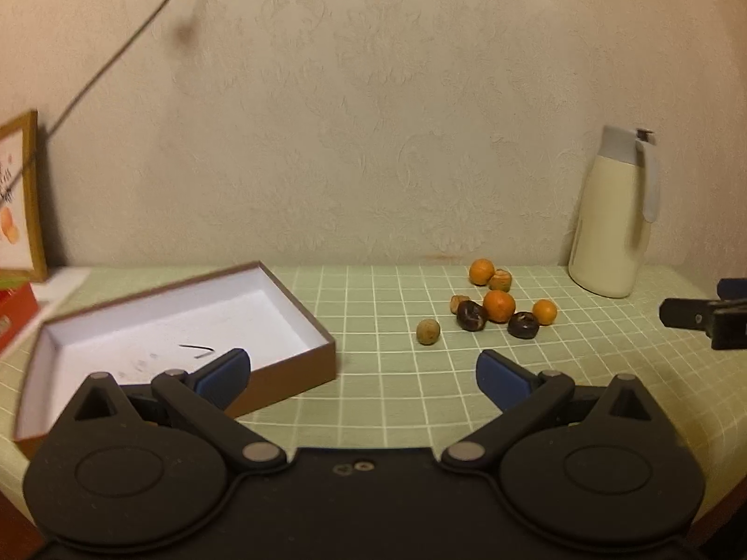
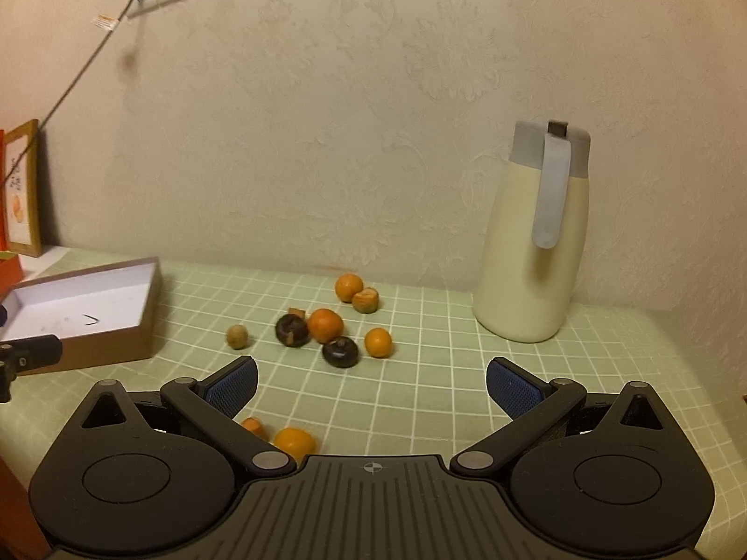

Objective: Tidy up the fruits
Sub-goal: 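Grasp the beige round ball with the left tool while the right tool grasps an orange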

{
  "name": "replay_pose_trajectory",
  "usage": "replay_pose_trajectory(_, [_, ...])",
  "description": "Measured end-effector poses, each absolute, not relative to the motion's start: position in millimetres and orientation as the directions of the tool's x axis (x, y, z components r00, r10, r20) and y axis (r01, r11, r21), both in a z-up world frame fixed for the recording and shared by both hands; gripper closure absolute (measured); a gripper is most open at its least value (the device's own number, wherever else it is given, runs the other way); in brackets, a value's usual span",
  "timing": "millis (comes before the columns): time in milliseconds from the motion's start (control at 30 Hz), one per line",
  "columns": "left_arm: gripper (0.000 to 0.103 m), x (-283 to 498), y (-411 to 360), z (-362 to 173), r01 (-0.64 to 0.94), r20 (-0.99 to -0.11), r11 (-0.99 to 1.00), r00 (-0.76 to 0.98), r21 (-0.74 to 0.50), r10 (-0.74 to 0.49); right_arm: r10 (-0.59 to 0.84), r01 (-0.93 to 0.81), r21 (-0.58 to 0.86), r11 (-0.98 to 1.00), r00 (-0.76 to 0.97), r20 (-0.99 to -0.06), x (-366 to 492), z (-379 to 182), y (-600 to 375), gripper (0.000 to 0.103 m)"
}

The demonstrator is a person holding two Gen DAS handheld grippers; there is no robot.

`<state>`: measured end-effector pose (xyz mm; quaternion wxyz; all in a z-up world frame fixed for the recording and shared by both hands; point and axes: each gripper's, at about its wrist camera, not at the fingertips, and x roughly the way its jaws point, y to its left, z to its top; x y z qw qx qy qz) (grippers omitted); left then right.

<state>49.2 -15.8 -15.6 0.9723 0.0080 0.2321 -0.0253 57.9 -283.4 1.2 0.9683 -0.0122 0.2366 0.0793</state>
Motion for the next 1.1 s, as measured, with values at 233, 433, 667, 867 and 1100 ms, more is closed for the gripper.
replay_pose_trajectory(233, [0.006, 104.1, -37.7, -35.7, 0.068, -0.489, 0.997, 0.870, -0.022, -0.070, 0.100, -0.104, 0.017, 0.994, 0.873, -0.477, 105.8, -13.5, -300.1, 0.000])
replay_pose_trajectory(433, [0.011, 153.6, -63.2, -53.1, 0.062, -0.524, 0.998, 0.851, 0.026, -0.039, 0.079, -0.079, 0.021, 0.997, 0.866, -0.493, 149.2, -30.5, -310.8, 0.000])
replay_pose_trajectory(667, [0.028, 197.8, -78.0, -77.3, 0.051, -0.566, 0.999, 0.823, 0.006, -0.038, 0.052, -0.046, 0.025, 0.999, 0.848, -0.527, 188.1, -53.2, -323.7, 0.000])
replay_pose_trajectory(867, [0.045, 222.1, -84.4, -95.7, 0.043, -0.610, 0.999, 0.792, 0.004, -0.031, 0.036, -0.024, 0.029, 0.999, 0.838, -0.545, 213.0, -65.4, -333.0, 0.000])
replay_pose_trajectory(1100, [0.085, 233.6, -85.2, -106.5, 0.049, -0.634, 0.999, 0.772, -0.007, -0.043, 0.041, -0.029, 0.031, 0.999, 0.829, -0.558, 219.0, -70.6, -331.4, 0.000])
